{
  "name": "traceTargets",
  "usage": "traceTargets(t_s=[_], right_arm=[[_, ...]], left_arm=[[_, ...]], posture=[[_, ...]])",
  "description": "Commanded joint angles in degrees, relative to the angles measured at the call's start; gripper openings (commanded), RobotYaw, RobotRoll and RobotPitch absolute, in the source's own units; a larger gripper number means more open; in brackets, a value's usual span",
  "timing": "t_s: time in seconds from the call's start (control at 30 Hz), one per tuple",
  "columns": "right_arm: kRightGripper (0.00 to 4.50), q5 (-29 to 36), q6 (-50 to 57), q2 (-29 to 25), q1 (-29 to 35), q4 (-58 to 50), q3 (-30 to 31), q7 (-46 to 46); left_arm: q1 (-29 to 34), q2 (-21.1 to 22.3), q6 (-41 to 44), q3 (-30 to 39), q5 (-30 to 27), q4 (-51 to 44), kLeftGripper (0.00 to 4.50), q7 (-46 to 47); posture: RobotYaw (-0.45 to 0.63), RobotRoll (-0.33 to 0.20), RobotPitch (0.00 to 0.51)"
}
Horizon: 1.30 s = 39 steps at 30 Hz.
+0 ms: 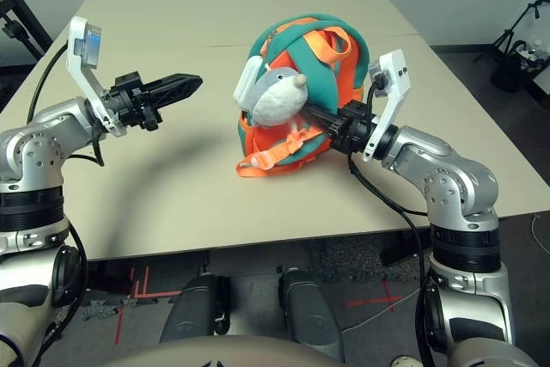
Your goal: Put the pencil case into the backpack and zip it.
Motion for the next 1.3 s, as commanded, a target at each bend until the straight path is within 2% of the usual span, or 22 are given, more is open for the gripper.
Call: traceTargets(t_s=[0.03,0.2,0.7,0.93,1.3], right_arm=[[0.22,0.2,-0.1,0.1,0.3,-0.9,0.8,0.8],[0.22,1.0,0.6,-0.6,1.5,-2.5,-0.5,0.1],[0.22,1.9,0.8,-0.7,2.1,-4.1,-1.2,-1.4],[0.22,2.3,0.7,-0.7,3.1,-5.3,-1.9,-2.2],[0.22,2.4,0.2,0.0,4.0,-6.4,-2.6,-3.5]], left_arm=[[0.1,-1.0,-2.5,-1.9,1.6,0.8,0.0,0.9],[-2.1,-3.4,-6.2,-5.4,4.2,5.2,0.0,0.2],[-5.2,-5.9,-11.5,-10.7,7.9,12.0,0.0,-3.1],[-5.8,-11.0,-14.6,-11.5,9.9,15.7,0.0,-1.7],[-12.9,-19.6,-24.1,-14.1,17.3,30.6,0.0,-0.5]], posture=[[-0.12,0.0,0.097],[-0.15,0.0,0.101],[-0.17,0.0,0.087],[-0.2,0.0,0.083],[-0.23,0.0,0.073]])
